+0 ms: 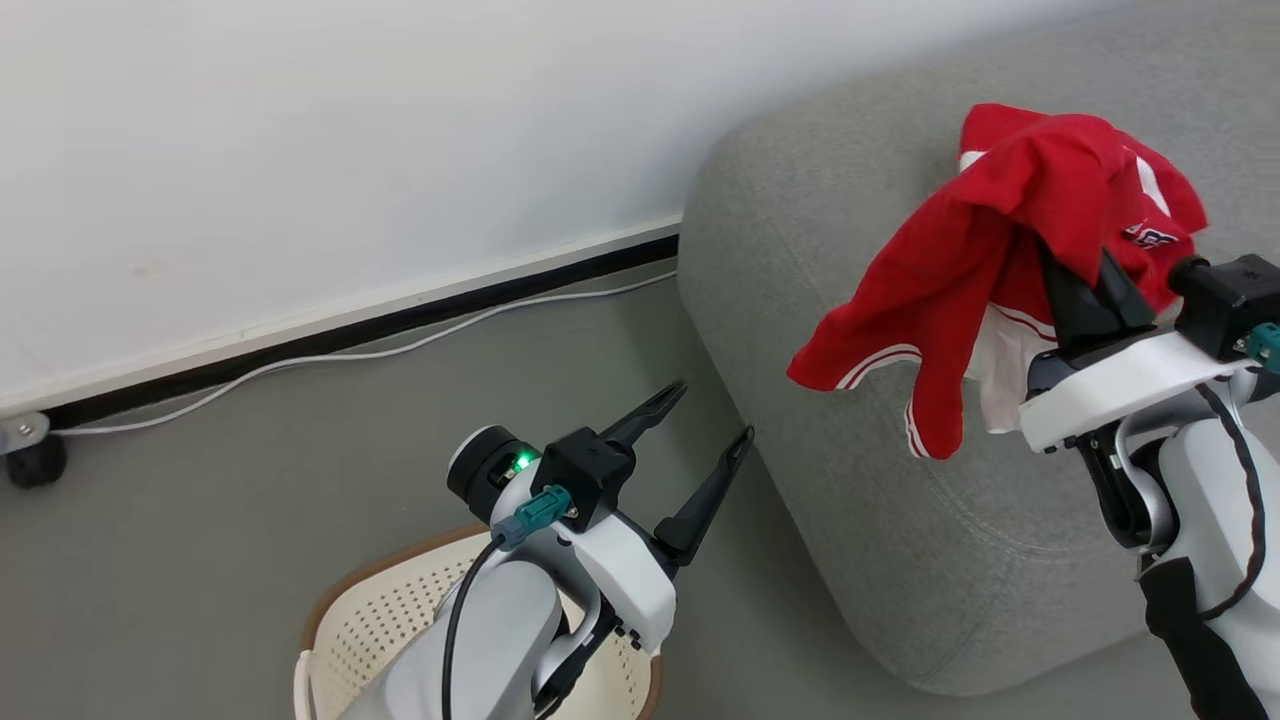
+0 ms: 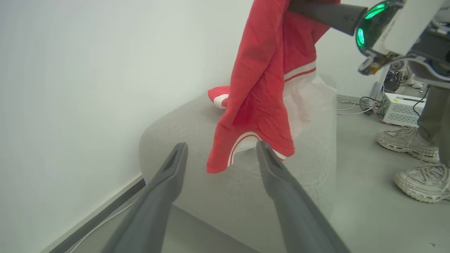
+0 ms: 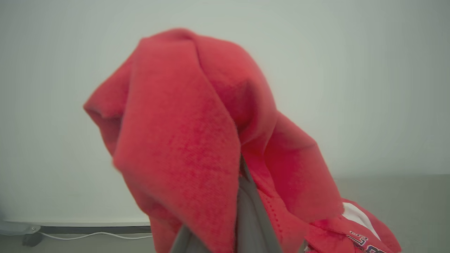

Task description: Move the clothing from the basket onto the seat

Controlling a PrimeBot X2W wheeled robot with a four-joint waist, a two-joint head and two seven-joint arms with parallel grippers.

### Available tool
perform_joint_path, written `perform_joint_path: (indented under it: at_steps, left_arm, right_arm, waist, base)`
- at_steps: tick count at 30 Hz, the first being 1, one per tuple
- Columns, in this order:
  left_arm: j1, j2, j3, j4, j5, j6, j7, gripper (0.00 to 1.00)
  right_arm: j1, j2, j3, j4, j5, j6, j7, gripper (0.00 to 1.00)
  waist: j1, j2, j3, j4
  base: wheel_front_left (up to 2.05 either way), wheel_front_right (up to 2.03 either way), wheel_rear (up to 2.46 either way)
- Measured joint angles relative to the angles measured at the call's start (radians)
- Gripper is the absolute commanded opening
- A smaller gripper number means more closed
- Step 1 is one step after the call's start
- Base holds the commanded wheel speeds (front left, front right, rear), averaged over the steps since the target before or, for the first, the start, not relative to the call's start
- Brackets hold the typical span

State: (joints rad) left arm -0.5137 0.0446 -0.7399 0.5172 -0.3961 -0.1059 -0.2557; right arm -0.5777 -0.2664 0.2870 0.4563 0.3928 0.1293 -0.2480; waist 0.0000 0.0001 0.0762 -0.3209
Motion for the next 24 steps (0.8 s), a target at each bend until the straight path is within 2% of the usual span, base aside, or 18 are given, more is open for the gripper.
perform_joint_path:
  at_steps: [8, 14, 24]
  left_arm:
    - [0.012, 0.0, -0.002, -0.016, 0.0, -0.009, 0.0, 1.0]
    - [0.017, 0.0, 0.0, -0.03, 0.0, -0.009, 0.0, 1.0]
    - [0.017, 0.001, -0.008, -0.049, 0.028, -0.009, 0.0, 1.0]
  right_arm:
    - [0.036, 0.001, -0.032, -0.027, -0.001, 0.0, 0.0, 0.0]
    - [0.073, -0.011, -0.085, -0.056, -0.001, 0.0, 0.0, 0.0]
    - [0.101, -0.022, -0.191, -0.106, -0.026, 0.0, 0.0, 0.0]
  waist:
    - [0.0, 0.0, -0.004, -0.123]
    - [0.0, 0.0, -0.001, -0.189]
    - [0.0, 0.0, 0.054, -0.203]
  base:
    - [0.0, 0.0, 0.0]
    - [0.0, 0.0, 0.0]
    - [0.0, 0.0, 0.0]
